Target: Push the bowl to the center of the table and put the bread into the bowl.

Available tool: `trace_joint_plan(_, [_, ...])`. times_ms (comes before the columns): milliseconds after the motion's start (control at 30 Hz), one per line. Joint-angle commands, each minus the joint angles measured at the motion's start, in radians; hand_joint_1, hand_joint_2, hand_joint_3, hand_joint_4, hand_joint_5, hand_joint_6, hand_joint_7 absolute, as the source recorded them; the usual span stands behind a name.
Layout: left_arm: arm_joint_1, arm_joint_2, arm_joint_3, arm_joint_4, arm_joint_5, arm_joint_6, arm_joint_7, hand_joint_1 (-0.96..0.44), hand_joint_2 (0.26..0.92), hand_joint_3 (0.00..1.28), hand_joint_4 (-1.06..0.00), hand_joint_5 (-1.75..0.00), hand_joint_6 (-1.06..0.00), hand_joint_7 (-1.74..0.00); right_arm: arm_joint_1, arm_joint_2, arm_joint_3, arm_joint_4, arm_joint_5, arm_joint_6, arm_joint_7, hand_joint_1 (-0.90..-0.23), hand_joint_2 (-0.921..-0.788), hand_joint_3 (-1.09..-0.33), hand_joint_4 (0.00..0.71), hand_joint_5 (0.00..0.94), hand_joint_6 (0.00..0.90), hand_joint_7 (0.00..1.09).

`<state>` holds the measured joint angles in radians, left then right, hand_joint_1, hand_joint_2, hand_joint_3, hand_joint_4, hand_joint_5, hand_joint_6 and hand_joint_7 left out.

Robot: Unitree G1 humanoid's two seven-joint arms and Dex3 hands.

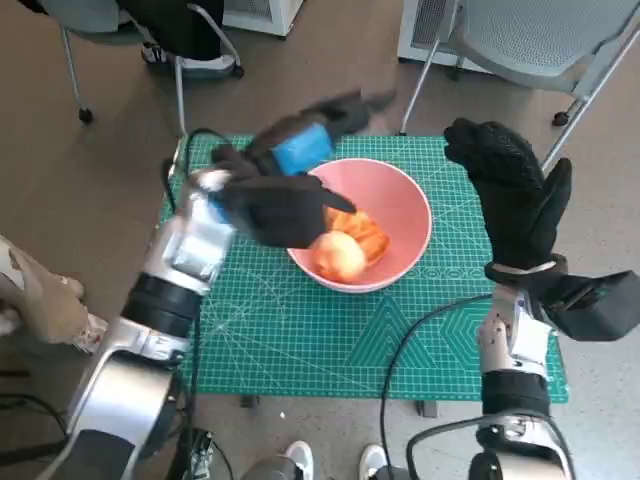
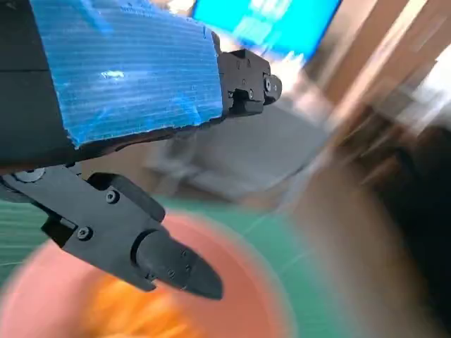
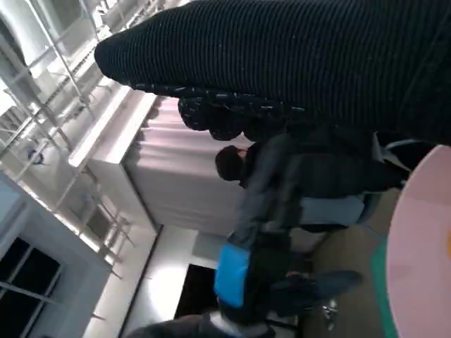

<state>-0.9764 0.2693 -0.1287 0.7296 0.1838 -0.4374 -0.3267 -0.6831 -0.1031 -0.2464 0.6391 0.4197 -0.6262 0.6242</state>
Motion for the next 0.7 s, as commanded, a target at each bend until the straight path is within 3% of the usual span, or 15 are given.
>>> trace_joint_plan(33, [0.072, -0.094, 0.158, 0.063, -0.28, -0.216, -0.081, -0.64, 0.916, 0.15, 0.0, 0.0, -0.1, -0.05, 0.024, 0.016, 0.02, -0.054, -0.008, 0.033, -0.021, -0.663, -0.921, -0.806, 0.178, 0.0, 0.012, 0.51])
trace_joint_plan(300, [0.154, -0.104, 0.21, 0.022, -0.413, -0.272, -0.18, -0.72, 0.921, 0.31, 0.0, 0.0, -0.14, -0.07, 0.014, 0.02, 0.044, -0.131, -0.017, 0.052, -0.043, -0.673, -0.921, -0.788, 0.178, 0.002, 0.01, 0.51])
trace_joint_plan(700, [0.223, -0.127, 0.261, -0.026, -0.534, -0.269, -0.293, -0.71, 0.921, 0.33, -0.01, 0.0, -0.15, -0.06, -0.024, 0.024, 0.064, -0.088, -0.049, -0.01, -0.036, -0.701, -0.921, -0.766, 0.18, 0.003, 0.021, 0.51])
